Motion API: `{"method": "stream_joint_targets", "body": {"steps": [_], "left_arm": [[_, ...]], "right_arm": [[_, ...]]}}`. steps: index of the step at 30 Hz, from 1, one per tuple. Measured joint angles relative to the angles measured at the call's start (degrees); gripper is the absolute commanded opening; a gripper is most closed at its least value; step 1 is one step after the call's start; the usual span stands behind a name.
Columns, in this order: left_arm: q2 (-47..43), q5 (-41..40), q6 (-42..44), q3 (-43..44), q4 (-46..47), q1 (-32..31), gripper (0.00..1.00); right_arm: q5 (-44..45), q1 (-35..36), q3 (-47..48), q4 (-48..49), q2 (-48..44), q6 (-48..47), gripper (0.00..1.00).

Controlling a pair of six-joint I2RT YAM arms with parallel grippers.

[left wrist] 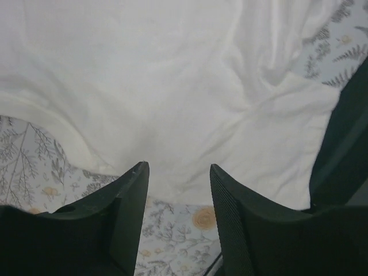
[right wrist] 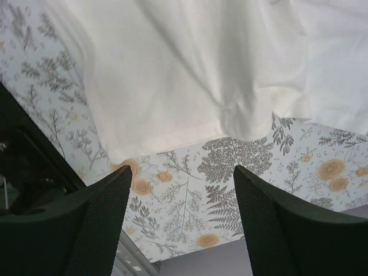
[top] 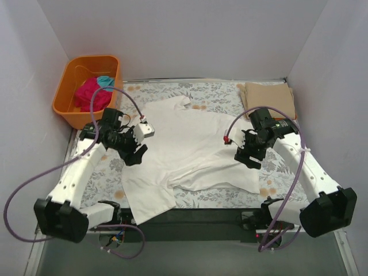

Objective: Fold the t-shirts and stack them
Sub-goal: Flatten the tshirt out

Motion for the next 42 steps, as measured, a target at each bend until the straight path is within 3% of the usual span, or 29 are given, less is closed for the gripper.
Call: {"method": "stream_joint_targets", "body": {"steps": [2,8,13,16,23,27,30,32,36,42], "left_arm": [[7.7,-0.2,-5.3,0.8,6.2,0.0,0.39],[28.3,-4.3,-17.9,6.9,23.5,0.0,0.22],[40.8,-8.9,-21.9,12.3,31.5,0.0,0.17],[44.9,-12.5,-22.5,11.4,32.9,0.0,0.06],[38.3,-15.7,-20.1,0.5,33.2,0.1,0.0],[29.0,-14.7,-18.1,-8.8,25.3,0.1,0.0],[22.2,-13.2,-16.5,-12.8,17.4,0.1,0.06],[19.3,-12.0,-16.1,-12.2,14.4,0.2,0.17],[22.8,-9.7,-18.0,0.0,12.5,0.8,0.25],[41.3,-8.3,-25.0,27.1,21.0,1.1,0.3]], "right_arm": [[0.0,-0.2,0.9,4.1,3.9,3.0,0.58],[1.5,-2.3,3.2,14.9,20.9,11.4,0.53],[3.3,-3.5,7.3,20.1,31.3,15.4,0.52],[3.8,-3.5,9.4,22.3,36.0,16.1,0.51],[4.6,-2.9,5.4,25.1,37.0,14.8,0.51],[5.1,-1.3,-2.1,27.8,31.3,12.3,0.51],[4.7,1.2,-7.9,26.9,26.0,10.1,0.48],[2.7,3.0,-10.2,23.6,22.6,8.9,0.49],[-0.6,3.5,-6.8,17.9,18.6,7.7,0.5],[-2.8,-3.3,9.4,18.6,24.1,8.5,0.51]]}}
